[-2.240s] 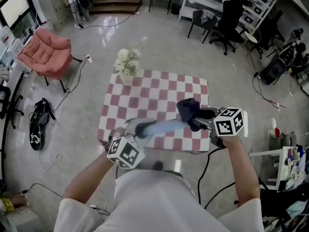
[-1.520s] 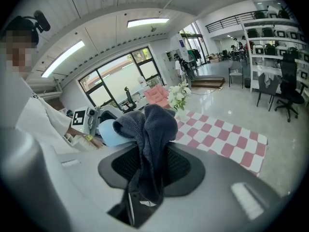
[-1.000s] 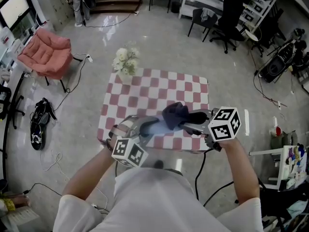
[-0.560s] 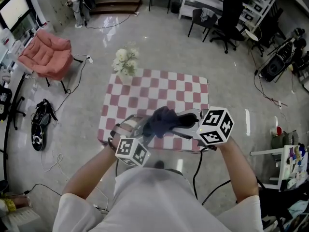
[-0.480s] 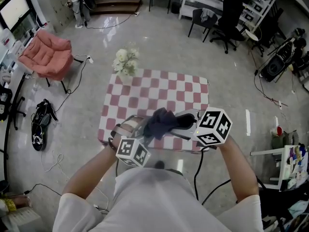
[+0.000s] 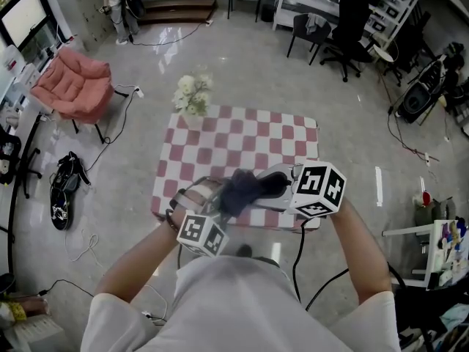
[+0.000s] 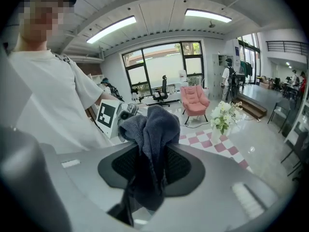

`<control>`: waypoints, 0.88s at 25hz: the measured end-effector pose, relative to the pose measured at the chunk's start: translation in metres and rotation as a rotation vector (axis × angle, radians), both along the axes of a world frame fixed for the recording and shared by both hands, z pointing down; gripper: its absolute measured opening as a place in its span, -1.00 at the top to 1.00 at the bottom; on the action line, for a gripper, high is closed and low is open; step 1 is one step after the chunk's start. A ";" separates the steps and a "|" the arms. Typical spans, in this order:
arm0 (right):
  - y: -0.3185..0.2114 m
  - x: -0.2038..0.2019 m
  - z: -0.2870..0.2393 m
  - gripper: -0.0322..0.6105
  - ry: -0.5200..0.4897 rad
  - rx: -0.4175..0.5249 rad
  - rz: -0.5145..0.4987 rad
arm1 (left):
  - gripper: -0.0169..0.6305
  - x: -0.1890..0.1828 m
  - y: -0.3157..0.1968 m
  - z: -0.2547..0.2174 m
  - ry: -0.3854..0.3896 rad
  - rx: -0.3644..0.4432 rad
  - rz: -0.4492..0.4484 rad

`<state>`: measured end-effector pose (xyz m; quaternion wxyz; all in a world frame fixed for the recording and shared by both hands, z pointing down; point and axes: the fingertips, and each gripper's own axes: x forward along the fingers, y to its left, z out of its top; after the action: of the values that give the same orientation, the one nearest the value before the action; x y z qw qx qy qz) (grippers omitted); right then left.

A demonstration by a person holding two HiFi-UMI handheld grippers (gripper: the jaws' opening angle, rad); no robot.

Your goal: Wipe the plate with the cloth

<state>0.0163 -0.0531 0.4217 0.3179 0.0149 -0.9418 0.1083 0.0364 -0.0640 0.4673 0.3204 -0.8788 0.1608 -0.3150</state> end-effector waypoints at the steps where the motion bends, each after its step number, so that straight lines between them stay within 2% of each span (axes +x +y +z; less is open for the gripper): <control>1: 0.000 0.002 0.000 0.48 -0.012 -0.019 -0.004 | 0.82 0.000 0.002 -0.001 -0.004 0.014 0.008; 6: -0.001 0.014 0.012 0.48 0.000 -0.071 0.001 | 0.82 -0.004 0.011 0.004 -0.020 0.044 0.044; 17: -0.017 0.042 0.037 0.48 0.005 -0.170 0.078 | 0.82 -0.007 0.013 -0.003 -0.031 0.137 0.084; 22: -0.029 0.064 0.048 0.48 -0.048 -0.249 0.155 | 0.82 -0.007 0.012 -0.010 -0.014 0.182 0.086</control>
<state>0.0802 -0.0816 0.4700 0.2852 0.0455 -0.9244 0.2491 0.0295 -0.0516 0.4575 0.4135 -0.8498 0.1487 -0.2912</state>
